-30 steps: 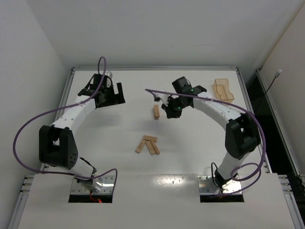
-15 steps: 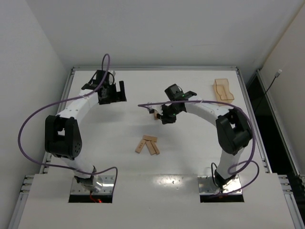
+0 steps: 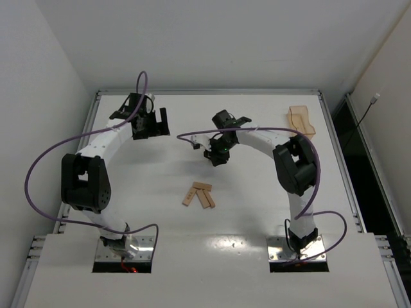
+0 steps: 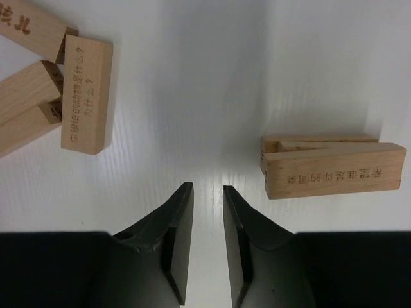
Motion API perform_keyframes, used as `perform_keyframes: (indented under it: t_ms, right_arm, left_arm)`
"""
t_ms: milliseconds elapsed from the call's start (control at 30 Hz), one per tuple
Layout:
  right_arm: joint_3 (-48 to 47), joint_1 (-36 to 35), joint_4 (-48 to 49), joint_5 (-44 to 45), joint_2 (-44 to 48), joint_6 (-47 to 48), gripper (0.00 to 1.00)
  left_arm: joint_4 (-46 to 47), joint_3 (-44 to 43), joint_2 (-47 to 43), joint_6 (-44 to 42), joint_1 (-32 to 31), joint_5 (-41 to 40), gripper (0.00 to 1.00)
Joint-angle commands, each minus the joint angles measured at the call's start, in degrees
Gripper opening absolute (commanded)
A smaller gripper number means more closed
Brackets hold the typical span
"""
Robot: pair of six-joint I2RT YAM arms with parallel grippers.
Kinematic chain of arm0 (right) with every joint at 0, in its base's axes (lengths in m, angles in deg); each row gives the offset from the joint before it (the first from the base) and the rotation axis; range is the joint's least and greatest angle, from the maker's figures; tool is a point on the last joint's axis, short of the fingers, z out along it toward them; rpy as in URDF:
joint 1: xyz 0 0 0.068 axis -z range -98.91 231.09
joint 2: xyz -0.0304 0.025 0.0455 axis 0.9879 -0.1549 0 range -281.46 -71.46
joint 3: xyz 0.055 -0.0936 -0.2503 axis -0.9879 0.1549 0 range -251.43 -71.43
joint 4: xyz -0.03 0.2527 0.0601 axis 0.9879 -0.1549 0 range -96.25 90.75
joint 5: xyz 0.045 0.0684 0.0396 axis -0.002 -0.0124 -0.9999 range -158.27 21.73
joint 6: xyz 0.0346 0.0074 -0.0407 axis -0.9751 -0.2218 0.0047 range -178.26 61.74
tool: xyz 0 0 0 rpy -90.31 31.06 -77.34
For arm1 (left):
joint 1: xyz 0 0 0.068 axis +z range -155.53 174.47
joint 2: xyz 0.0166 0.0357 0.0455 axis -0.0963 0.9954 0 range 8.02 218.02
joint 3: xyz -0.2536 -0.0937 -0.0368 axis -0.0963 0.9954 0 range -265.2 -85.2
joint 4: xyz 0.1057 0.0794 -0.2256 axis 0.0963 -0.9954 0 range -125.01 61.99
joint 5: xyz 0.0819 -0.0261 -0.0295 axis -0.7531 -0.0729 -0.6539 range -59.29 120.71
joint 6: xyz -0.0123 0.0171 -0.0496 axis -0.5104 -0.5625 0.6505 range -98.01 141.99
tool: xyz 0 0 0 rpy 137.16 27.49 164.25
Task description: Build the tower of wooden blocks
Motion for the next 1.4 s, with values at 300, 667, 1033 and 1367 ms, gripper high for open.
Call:
perform_keyframes:
  t_ms: [300,667,1033,1367]
  right_arm:
    - [-5.4,0.1,-2.5,0.2,-2.3,0.9,0.33]
    - [-6.6,0.1,-1.9,1.9,-3.5,0.4,0.41]
    - [-10.2,0.6,-6.8,-0.9,-5.8,2.3,0.41]
    - [-6.6,0.6,-6.8,-2.6,-3.6,3.8,0.00]
  left_arm:
    - [0.5,-2.2,0.1,-0.5,0.8,0.7,1.00]
    - [0.0,-2.2,0.1,-0.5,0.8,1.2,1.00]
    - [0.0,-2.2,0.1,-0.5,0.8,1.2,1.00]
    - [0.0,-2.2,0.1,-0.5,1.3,1.2,1.00]
